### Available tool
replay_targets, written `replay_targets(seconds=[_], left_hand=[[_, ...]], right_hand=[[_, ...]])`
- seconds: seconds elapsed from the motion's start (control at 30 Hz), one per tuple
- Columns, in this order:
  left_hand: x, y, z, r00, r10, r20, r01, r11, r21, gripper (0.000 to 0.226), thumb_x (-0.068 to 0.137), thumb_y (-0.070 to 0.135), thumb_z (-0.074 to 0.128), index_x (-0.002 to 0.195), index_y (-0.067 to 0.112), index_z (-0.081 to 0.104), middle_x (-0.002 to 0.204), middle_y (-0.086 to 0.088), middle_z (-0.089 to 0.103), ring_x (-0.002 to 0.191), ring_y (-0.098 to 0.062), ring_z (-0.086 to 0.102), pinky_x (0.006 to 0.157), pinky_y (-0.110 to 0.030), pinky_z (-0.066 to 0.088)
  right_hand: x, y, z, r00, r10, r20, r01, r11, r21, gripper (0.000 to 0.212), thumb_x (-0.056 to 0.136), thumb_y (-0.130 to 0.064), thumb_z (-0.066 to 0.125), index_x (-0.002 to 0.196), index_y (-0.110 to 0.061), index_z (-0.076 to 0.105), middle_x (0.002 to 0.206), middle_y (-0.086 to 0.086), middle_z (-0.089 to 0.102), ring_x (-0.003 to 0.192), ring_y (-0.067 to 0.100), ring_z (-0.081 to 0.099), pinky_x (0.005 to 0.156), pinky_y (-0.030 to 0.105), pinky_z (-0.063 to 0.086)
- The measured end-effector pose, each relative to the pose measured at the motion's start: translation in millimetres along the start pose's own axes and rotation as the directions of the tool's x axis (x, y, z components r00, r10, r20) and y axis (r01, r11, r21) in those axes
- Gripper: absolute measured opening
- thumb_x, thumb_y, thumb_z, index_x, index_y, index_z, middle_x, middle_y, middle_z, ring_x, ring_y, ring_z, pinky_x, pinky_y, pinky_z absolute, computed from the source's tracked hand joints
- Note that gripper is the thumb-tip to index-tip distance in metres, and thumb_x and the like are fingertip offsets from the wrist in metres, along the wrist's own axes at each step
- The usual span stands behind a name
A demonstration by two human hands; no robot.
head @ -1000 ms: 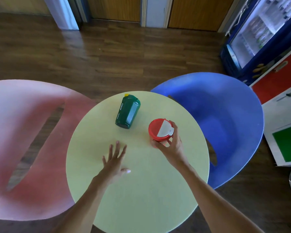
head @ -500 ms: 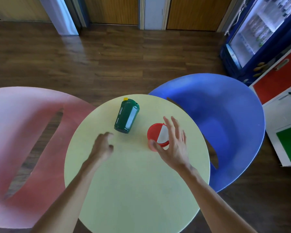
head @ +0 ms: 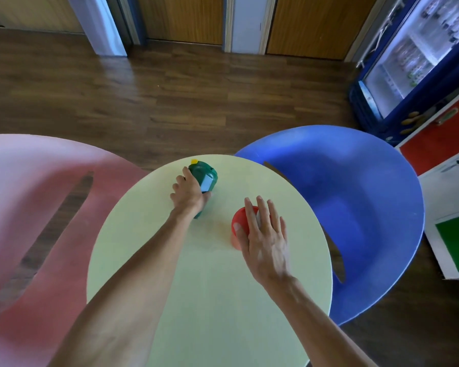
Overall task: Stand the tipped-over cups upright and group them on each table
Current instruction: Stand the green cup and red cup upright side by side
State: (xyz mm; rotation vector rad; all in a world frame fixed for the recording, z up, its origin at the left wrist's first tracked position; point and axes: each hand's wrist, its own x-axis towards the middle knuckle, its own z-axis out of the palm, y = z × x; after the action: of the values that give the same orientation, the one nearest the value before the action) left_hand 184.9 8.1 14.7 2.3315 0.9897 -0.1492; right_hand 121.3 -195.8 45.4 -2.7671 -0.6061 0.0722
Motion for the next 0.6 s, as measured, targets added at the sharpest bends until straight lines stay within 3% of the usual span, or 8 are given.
replay_targets(seconds=[0.07, 0.13, 0.23, 0.3, 0.43, 0.53, 0.6], left_hand=[[-3, -6, 4, 0.999, 0.040, -0.021, -0.042, 0.993, -0.106, 0.101, 0.073, 0.026, 0.077, 0.148, 0.013, 0.011, 0.135, -0.016, 0.041, 0.125, -0.037, 0.041, 0.099, -0.049, 0.039], [-15, -14, 3, 0.984, 0.153, -0.087, -0.171, 0.949, -0.264, 0.101, 0.070, 0.021, 0.077, 0.148, 0.012, 0.013, 0.132, -0.014, 0.043, 0.123, -0.033, 0.042, 0.100, -0.044, 0.040], [-49, -28, 0, 0.948, 0.223, -0.226, -0.305, 0.835, -0.458, 0.103, 0.068, 0.014, 0.079, 0.149, 0.009, 0.014, 0.129, 0.000, 0.037, 0.119, -0.008, 0.036, 0.097, -0.017, 0.032], [-71, -39, 4, 0.929, 0.215, -0.301, -0.348, 0.784, -0.514, 0.106, 0.067, 0.012, 0.081, 0.149, 0.010, 0.014, 0.132, 0.005, 0.033, 0.122, -0.001, 0.033, 0.100, -0.007, 0.029], [-104, -63, 14, 0.931, 0.139, -0.337, -0.316, 0.768, -0.556, 0.105, 0.067, 0.015, 0.083, 0.148, 0.013, 0.016, 0.152, -0.003, 0.029, 0.140, -0.013, 0.030, 0.115, -0.022, 0.026], [-118, -75, 18, 0.941, 0.161, -0.299, -0.307, 0.779, -0.547, 0.101, 0.069, 0.020, 0.083, 0.146, 0.021, 0.017, 0.150, -0.001, 0.033, 0.138, -0.018, 0.036, 0.113, -0.043, 0.035], [-119, -79, 15, 0.948, 0.170, -0.267, -0.294, 0.789, -0.540, 0.100, 0.070, 0.023, 0.082, 0.146, 0.023, 0.017, 0.149, 0.000, 0.034, 0.137, -0.019, 0.037, 0.110, -0.047, 0.037]], right_hand=[[3, -2, 0, 1.000, 0.003, 0.003, -0.003, 1.000, -0.007, 0.062, 0.099, -0.052, 0.019, 0.150, -0.019, 0.030, 0.156, 0.012, 0.034, 0.144, 0.035, 0.030, 0.108, 0.053, 0.038], [4, -3, 1, 1.000, 0.001, 0.005, -0.001, 1.000, -0.001, 0.061, 0.099, -0.051, 0.020, 0.149, -0.018, 0.032, 0.154, 0.013, 0.036, 0.142, 0.036, 0.032, 0.106, 0.052, 0.040], [3, -2, 2, 1.000, 0.004, -0.001, -0.004, 1.000, 0.016, 0.061, 0.099, -0.052, 0.021, 0.148, -0.019, 0.033, 0.154, 0.013, 0.036, 0.142, 0.036, 0.032, 0.103, 0.049, 0.042], [3, -2, 1, 1.000, -0.001, 0.003, 0.001, 1.000, 0.031, 0.060, 0.099, -0.051, 0.024, 0.148, -0.019, 0.033, 0.154, 0.012, 0.036, 0.142, 0.036, 0.031, 0.103, 0.048, 0.042], [4, -4, -1, 1.000, -0.009, -0.003, 0.010, 0.999, 0.049, 0.059, 0.099, -0.050, 0.024, 0.148, -0.018, 0.034, 0.153, 0.013, 0.037, 0.140, 0.037, 0.033, 0.101, 0.049, 0.045], [3, -4, -3, 1.000, -0.013, 0.021, 0.011, 0.998, 0.060, 0.061, 0.099, -0.051, 0.021, 0.148, -0.016, 0.035, 0.152, 0.014, 0.037, 0.139, 0.038, 0.033, 0.101, 0.050, 0.045], [2, -4, -5, 0.999, -0.010, 0.036, 0.007, 0.998, 0.067, 0.063, 0.098, -0.053, 0.018, 0.148, -0.017, 0.033, 0.153, 0.014, 0.036, 0.140, 0.038, 0.032, 0.102, 0.052, 0.044]])
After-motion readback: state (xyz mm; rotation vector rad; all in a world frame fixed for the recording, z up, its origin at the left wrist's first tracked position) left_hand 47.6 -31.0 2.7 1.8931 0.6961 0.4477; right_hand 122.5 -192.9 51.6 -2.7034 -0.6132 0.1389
